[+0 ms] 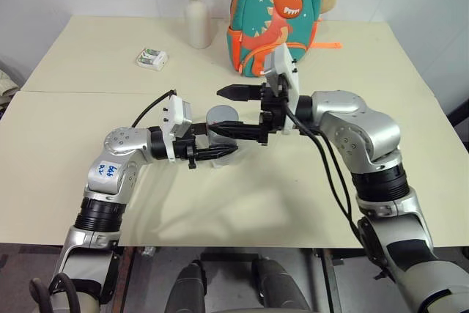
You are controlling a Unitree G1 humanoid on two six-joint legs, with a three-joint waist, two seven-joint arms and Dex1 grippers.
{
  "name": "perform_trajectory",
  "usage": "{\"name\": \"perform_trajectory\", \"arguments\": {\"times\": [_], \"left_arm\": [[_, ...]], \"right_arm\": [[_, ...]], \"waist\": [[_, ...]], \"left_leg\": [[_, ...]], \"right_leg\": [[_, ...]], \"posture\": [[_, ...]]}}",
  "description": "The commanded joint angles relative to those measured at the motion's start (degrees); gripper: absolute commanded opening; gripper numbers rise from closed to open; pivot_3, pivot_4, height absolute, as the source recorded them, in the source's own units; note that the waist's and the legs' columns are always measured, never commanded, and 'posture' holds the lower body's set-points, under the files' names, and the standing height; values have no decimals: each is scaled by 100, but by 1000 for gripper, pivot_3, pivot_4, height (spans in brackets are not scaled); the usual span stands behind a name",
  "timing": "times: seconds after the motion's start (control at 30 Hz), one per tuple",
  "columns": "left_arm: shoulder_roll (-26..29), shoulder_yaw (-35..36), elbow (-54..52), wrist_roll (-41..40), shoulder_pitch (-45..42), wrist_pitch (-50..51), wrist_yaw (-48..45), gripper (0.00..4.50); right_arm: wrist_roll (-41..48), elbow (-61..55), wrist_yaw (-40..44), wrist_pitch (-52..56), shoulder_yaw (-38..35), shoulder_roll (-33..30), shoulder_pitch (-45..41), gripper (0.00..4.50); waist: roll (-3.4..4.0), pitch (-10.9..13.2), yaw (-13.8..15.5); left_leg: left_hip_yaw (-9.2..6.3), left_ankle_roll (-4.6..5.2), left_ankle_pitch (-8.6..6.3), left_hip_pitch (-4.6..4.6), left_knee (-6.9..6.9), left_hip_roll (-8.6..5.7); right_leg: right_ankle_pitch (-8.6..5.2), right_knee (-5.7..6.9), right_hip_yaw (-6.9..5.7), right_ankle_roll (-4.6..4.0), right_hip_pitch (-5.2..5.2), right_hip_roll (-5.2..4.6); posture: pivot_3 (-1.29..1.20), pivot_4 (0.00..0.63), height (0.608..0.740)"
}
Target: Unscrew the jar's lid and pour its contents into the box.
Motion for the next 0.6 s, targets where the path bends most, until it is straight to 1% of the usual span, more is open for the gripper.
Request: {"name": "perform_trajectory", "arguments": {"times": [0.03, 0.2, 0.3, 0.4, 0.6], "left_arm": [[63, 70, -247, -107, -32, -93, -151, 2045], [77, 87, -218, -100, -26, -93, -182, 2045], [85, 97, -215, -88, -20, -90, -169, 2045], [88, 101, -198, -69, -28, -93, -146, 2045], [42, 51, -119, -27, -113, -98, -114, 2045]], "right_arm": [[27, -90, 67, -102, -506, -418, 148, 4488], [41, -1, 298, -161, -623, -774, 331, 4488], [291, -99, 440, -69, -735, -782, 336, 4488], [666, -368, 503, 113, -797, -633, 276, 4488], [458, -570, -60, 124, -340, 37, 99, 4488]], "waist": [[0, 0, 4], [0, 0, -24], [2, 1, -35], [2, 1, -22], [2, 1, -26]], "left_leg": [[0, 0, 0, 0, 0, 0], [1, 0, 0, 1, 0, 0], [2, 1, 0, 2, -1, 1], [2, 1, 0, 1, 0, 1], [1, 0, 1, 3, 2, 1]], "right_leg": [[0, -1, 0, 0, 0, 0], [0, -2, 2, 0, 1, 1], [0, 1, 3, 0, 0, 3], [0, 1, 4, 0, 1, 3], [0, 7, 3, 0, 0, 3]], "posture": [[0, 150, 740], [0, 150, 740], [0, 150, 740], [0, 150, 740], [0, 150, 740]]}}
